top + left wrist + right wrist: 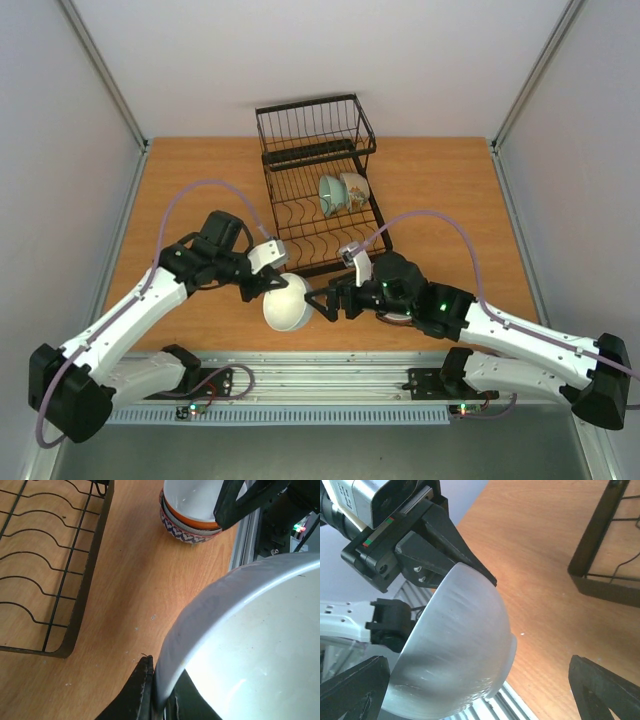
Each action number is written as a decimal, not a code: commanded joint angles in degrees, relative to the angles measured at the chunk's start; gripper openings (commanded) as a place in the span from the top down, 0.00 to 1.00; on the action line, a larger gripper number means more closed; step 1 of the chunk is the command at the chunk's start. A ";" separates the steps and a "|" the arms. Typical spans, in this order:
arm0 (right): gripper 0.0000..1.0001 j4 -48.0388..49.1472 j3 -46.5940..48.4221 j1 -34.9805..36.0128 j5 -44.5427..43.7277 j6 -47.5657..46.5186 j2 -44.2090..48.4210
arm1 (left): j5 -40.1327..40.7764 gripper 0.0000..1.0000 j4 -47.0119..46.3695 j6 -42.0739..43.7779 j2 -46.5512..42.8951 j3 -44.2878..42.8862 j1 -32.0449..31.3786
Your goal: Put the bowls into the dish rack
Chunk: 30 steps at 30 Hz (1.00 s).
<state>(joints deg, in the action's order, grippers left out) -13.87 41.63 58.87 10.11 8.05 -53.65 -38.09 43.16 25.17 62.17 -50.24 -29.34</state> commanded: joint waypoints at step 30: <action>0.09 45.96 -14.72 0.01 16.75 21.76 -8.76 | 3.86 1.00 -15.42 -4.46 -6.89 4.54 0.49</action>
<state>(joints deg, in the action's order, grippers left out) 23.16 27.44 58.43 22.17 27.40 -61.06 -34.30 34.04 22.22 56.36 -45.63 -29.21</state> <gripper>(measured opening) 0.966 0.051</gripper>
